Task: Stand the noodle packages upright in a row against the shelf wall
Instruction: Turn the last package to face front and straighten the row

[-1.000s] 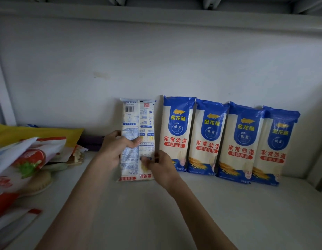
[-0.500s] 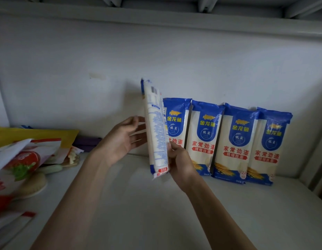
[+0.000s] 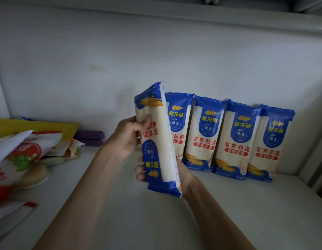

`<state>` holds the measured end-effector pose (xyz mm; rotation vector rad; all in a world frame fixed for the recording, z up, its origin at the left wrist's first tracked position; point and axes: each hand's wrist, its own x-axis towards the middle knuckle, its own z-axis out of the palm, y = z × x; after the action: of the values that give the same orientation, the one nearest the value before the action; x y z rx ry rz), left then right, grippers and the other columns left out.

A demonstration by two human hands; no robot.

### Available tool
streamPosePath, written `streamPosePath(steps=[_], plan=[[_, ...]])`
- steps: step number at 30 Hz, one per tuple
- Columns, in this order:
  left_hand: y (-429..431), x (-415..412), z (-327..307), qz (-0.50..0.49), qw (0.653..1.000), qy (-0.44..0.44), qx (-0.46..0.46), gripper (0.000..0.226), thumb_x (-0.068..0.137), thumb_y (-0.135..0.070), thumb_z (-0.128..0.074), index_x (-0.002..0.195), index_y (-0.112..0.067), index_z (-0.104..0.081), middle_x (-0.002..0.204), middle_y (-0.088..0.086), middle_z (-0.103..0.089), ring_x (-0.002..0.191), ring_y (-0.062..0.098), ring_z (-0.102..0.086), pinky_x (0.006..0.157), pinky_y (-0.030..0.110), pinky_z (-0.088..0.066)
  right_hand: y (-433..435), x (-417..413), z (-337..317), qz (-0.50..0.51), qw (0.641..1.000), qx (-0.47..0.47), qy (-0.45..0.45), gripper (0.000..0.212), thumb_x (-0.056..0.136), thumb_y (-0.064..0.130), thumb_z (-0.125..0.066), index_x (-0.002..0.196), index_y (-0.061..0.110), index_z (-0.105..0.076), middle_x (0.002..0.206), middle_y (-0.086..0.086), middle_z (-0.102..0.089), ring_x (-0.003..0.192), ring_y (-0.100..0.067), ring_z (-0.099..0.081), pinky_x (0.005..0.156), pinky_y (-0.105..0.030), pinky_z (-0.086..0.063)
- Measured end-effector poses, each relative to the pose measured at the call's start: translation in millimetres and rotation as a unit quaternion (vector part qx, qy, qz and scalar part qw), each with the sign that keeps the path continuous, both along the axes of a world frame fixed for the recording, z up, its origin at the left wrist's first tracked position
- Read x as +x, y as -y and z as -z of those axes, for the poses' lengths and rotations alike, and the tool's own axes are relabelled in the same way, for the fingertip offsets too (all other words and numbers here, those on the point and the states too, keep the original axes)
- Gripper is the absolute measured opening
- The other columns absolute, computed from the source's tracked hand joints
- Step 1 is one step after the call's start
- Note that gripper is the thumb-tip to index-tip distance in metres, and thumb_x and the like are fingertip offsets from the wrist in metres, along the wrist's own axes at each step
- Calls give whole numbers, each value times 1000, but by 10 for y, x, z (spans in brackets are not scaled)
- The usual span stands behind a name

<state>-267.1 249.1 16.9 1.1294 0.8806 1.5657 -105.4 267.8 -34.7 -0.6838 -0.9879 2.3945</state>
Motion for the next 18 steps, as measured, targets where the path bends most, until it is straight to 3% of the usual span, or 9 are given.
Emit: streamPosePath(steps=[3, 4, 6, 8, 10, 13, 15, 18], plan=[[19, 61, -57, -47, 998, 29, -12, 50, 65, -25, -79, 108, -3, -67, 94, 12, -74, 79, 26, -71, 64, 34, -55, -44, 142, -90, 67, 995, 62, 43, 33, 96, 24, -47, 79, 1, -65, 59, -13, -70, 49, -22, -69, 46, -32, -58], [23, 52, -67, -70, 996, 43, -15, 54, 62, -24, -79, 109, -3, -67, 97, 12, -75, 81, 26, -72, 65, 35, -56, -107, 168, -98, 75, 989, 104, 68, 22, 93, 23, -53, 81, 6, -62, 59, -8, -71, 52, -18, -70, 55, -34, -59], [43, 18, -87, -110, 992, 55, -21, 52, 59, -23, -80, 106, -4, -68, 97, 11, -76, 81, 26, -73, 66, 35, -57, -198, 201, -141, 97, 975, 175, 99, 14, 89, 25, -61, 93, 12, -62, 79, -5, -76, 77, -22, -73, 82, -45, -56], [46, -24, -88, -156, 985, 61, -29, 41, 61, -21, -83, 97, -9, -69, 93, 8, -77, 81, 25, -75, 67, 37, -58, -267, 256, -182, 95, 974, 195, 70, 26, 88, 33, -60, 104, 14, -64, 100, -8, -74, 99, -29, -69, 96, -53, -49], [41, -48, -86, -200, 975, 81, -50, 30, 64, -18, -86, 89, -13, -69, 88, 7, -78, 80, 25, -75, 68, 41, -59, -319, 344, -239, 67, 969, 221, 85, 43, 82, 42, -61, 115, 14, -62, 112, -10, -72, 105, -29, -68, 92, -54, -52], [21, -23, -66, -240, 963, 100, -78, 25, 67, -19, -86, 82, -15, -66, 85, 6, -78, 75, 22, -75, 67, 41, -60, -298, 352, -271, 29, 930, 327, 165, 46, 81, 27, -74, 122, 13, -59, 119, -7, -69, 109, -25, -67, 87, -51, -56], [4, 5, -42, -240, 963, 86, -84, 29, 65, -22, -88, 83, -14, -67, 83, 6, -78, 76, 23, -75, 69, 43, -60, -314, 287, -232, 81, 912, 350, 197, 46, 76, 16, -79, 118, 9, -62, 116, -7, -70, 105, -23, -69, 87, -48, -57], [0, 17, -52, -213, 972, 71, -74, 34, 66, -23, -87, 93, -12, -68, 88, 5, -78, 79, 22, -75, 75, 42, -60, -313, 254, -183, 128, 928, 312, 155, 55, 67, 8, -82, 117, 1, -61, 116, -12, -71, 103, -27, -70, 86, -47, -57]])
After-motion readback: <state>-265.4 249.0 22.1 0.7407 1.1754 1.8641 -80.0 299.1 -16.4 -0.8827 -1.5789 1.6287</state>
